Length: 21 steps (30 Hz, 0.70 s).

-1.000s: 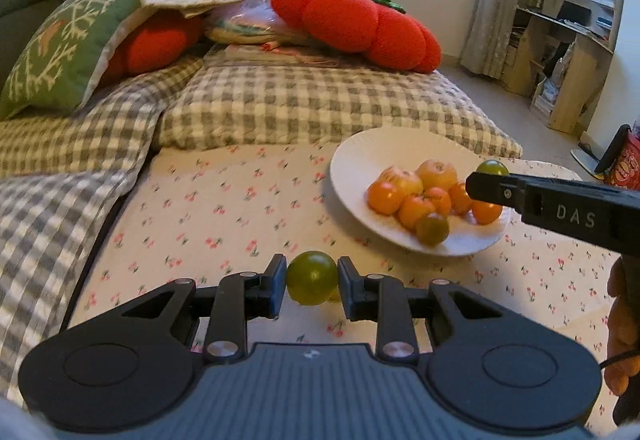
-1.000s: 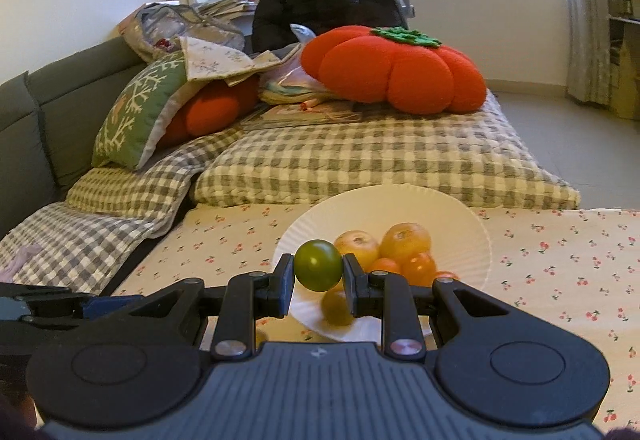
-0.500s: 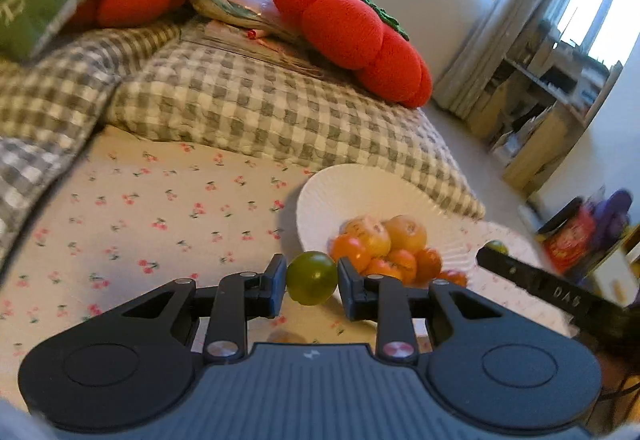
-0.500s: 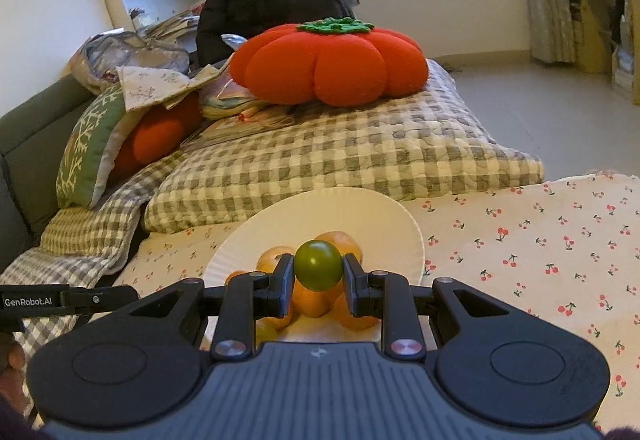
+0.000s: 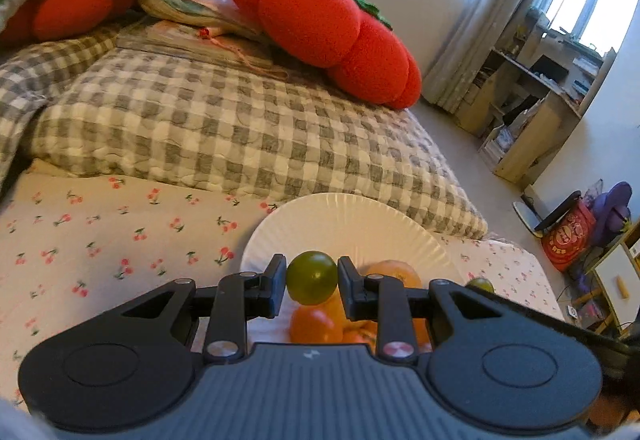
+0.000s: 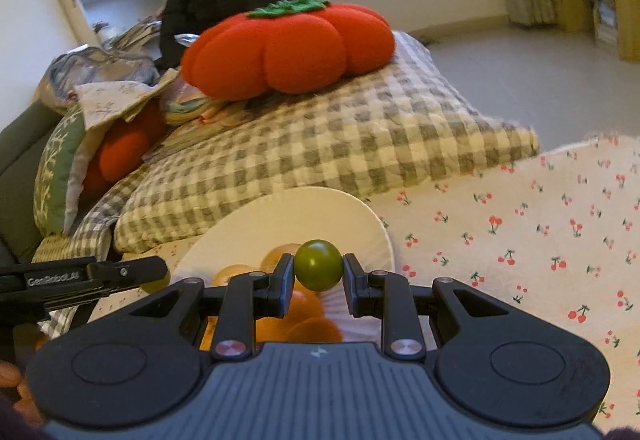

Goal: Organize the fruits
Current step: 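Lower both green fruits onto the plate and open both tools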

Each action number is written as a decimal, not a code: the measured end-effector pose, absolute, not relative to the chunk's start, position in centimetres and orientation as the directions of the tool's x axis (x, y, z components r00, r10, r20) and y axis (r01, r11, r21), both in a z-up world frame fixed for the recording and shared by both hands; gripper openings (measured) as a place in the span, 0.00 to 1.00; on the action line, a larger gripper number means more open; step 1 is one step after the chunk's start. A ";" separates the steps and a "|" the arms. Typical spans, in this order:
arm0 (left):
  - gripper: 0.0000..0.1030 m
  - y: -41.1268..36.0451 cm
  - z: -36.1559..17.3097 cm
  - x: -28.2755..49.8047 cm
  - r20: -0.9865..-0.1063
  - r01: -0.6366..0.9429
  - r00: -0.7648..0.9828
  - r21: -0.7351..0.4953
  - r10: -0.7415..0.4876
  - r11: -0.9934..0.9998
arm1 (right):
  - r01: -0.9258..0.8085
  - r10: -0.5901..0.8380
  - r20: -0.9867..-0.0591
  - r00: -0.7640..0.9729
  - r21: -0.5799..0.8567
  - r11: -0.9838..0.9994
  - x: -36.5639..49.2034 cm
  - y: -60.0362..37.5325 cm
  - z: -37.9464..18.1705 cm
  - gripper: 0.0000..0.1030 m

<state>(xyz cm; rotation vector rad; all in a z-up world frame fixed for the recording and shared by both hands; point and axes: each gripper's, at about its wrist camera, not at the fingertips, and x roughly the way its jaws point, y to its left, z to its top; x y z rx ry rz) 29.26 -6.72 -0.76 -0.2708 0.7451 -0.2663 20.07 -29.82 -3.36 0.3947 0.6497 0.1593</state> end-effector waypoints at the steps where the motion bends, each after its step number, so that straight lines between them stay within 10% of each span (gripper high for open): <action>1: 0.16 -7.0 -1.2 29.6 -0.632 0.138 0.700 -0.335 -0.331 0.932 | -0.018 0.268 -0.564 0.781 0.408 0.913 20.2 -29.8 -3.7 0.23; 21: 0.30 -5.0 0.9 26.3 -0.656 0.095 0.710 -0.272 -0.257 0.958 | -0.035 0.307 -0.470 0.827 0.503 0.863 17.6 -29.9 0.3 0.35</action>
